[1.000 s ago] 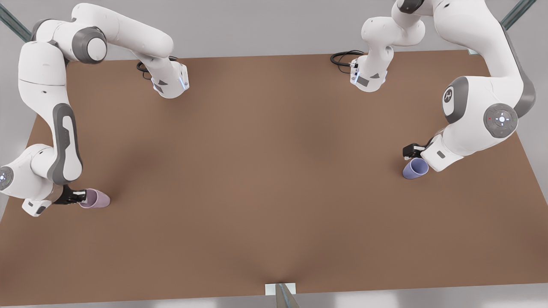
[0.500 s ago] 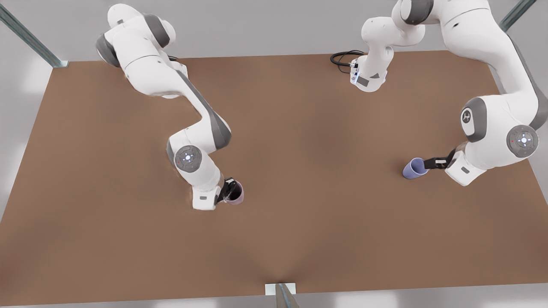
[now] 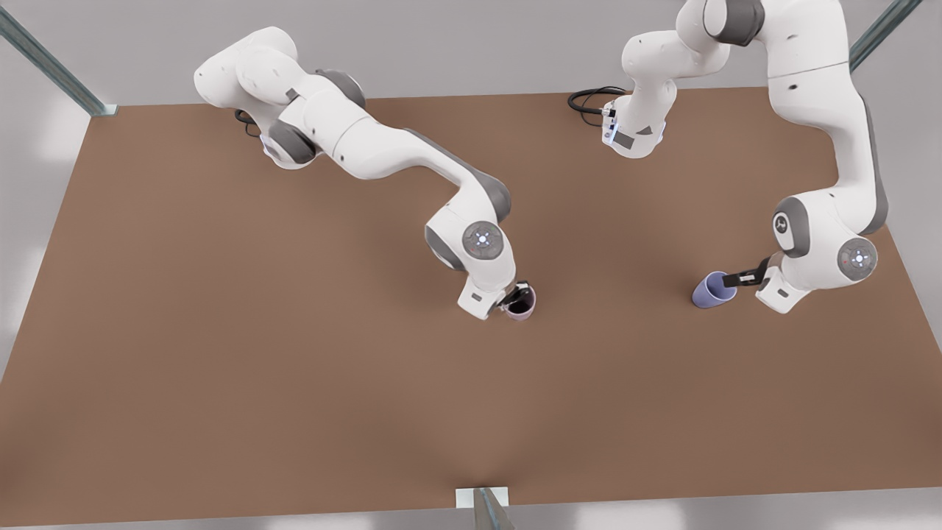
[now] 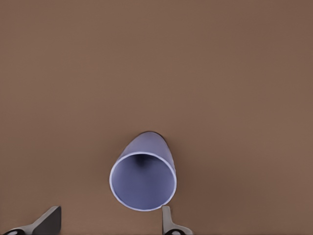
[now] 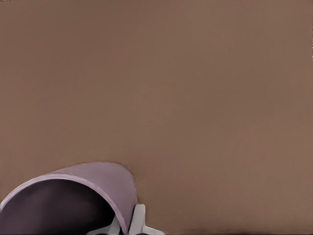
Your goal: Stack the cups, with the pink cup at the bottom and the purple cup at the top
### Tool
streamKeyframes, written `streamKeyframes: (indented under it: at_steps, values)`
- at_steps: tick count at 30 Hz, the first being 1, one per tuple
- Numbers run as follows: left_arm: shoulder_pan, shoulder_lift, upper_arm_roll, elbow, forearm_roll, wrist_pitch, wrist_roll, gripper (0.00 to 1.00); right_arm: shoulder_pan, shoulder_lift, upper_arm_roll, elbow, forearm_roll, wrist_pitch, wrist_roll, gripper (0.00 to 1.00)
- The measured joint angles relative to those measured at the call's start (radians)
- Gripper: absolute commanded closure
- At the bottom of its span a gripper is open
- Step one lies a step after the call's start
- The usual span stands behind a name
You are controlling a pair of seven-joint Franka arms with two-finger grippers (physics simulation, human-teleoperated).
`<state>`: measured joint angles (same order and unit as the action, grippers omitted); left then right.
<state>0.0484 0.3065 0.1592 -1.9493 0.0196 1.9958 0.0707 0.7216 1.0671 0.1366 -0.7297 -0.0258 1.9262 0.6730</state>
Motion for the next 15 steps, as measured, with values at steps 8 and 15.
streamKeyframes:
  at_steps: [8, 15]
  values:
    - [0.021, 0.039, 0.000, -0.052, 0.005, 0.126, 0.007, 0.00, 0.036, 0.030, -0.002, -0.095, -0.119, 0.019, 0.233, 0.00]
    - [0.046, 0.077, 0.000, -0.083, 0.006, 0.186, 0.011, 0.00, 0.036, 0.021, -0.001, -0.097, -0.154, 0.020, 0.374, 0.00]
